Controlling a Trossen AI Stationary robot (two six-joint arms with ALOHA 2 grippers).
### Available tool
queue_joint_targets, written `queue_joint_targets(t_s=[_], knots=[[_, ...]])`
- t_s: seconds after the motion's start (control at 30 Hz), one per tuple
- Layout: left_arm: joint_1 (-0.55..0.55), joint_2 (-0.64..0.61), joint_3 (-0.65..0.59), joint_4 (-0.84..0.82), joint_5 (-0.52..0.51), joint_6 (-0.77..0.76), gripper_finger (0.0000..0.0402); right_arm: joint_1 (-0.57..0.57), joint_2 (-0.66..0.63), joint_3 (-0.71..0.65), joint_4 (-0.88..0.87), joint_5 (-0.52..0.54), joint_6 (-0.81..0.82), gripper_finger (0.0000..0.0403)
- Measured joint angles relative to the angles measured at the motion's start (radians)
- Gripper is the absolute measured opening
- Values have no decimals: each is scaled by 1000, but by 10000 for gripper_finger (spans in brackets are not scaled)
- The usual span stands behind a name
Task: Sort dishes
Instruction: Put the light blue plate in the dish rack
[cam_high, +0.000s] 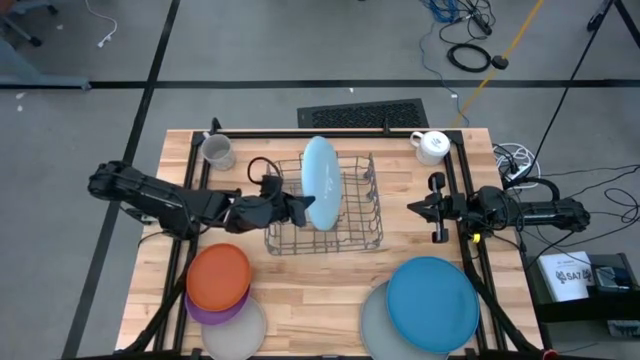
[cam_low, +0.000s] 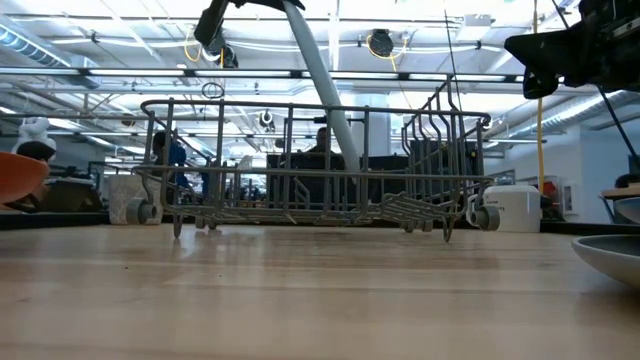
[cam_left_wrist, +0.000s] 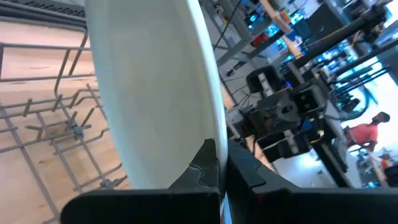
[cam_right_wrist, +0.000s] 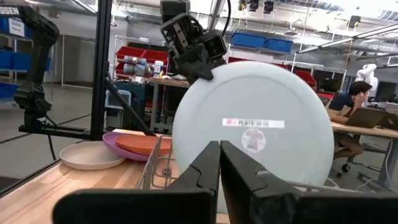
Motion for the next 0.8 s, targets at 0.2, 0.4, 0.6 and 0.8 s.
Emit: queue_joint_targets(t_s=[0.2,0.4,0.6,0.8], knots=[[-1,-23,0,-1,-2,0,0,0,0,0,0,0,0,9],[-1,-40,0,-60,-2,-52,0,0,0,0,0,0,0,9],[-1,-52,0,-57,0,-56,0,0,0,0,0,0,0,9],[-1,-52,2,-113,3,-85,0,0,0,0,-1,0,0,9]])
